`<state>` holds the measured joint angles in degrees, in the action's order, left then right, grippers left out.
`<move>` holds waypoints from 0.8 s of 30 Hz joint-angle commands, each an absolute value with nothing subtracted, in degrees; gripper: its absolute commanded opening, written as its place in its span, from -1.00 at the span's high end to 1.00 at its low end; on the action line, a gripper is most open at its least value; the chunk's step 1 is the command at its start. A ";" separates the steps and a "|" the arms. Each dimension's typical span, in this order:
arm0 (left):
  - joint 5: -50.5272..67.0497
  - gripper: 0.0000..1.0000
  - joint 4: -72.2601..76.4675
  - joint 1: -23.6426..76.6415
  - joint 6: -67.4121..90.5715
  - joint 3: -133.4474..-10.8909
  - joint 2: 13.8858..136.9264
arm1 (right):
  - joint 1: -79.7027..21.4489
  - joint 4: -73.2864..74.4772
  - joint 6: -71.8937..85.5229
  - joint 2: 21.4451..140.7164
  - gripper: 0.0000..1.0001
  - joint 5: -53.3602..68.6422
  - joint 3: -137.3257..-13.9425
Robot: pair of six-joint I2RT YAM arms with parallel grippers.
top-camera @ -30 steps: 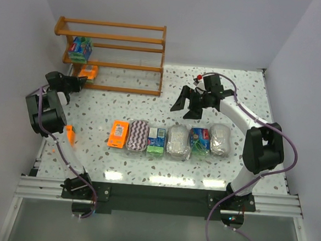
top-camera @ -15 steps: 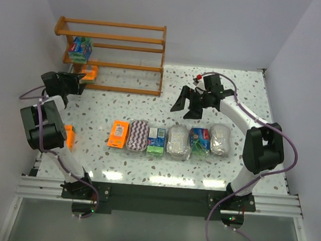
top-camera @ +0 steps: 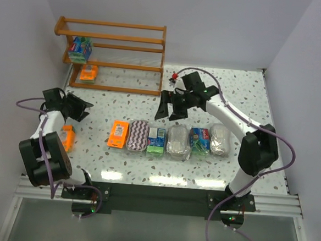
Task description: Place and organize the cleaning sponges onto the shelf
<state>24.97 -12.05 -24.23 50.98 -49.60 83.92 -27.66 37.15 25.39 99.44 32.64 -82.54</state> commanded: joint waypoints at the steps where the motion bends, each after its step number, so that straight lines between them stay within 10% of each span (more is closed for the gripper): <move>1: 22.77 -0.06 -18.37 -23.91 41.93 -46.76 72.89 | -36.02 40.96 22.23 100.72 -0.87 28.49 -86.83; 8: 6.26 -0.15 -29.50 -23.91 39.38 -56.15 59.42 | -49.73 38.23 25.83 105.73 -0.87 23.21 -94.28; 24: -29.50 -0.04 -49.66 -24.17 32.08 -55.63 69.96 | -53.53 44.21 26.28 116.54 -0.88 23.99 -109.51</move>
<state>-20.27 -46.59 -24.23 33.15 -55.27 71.00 -53.60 41.15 26.33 115.66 23.51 -106.02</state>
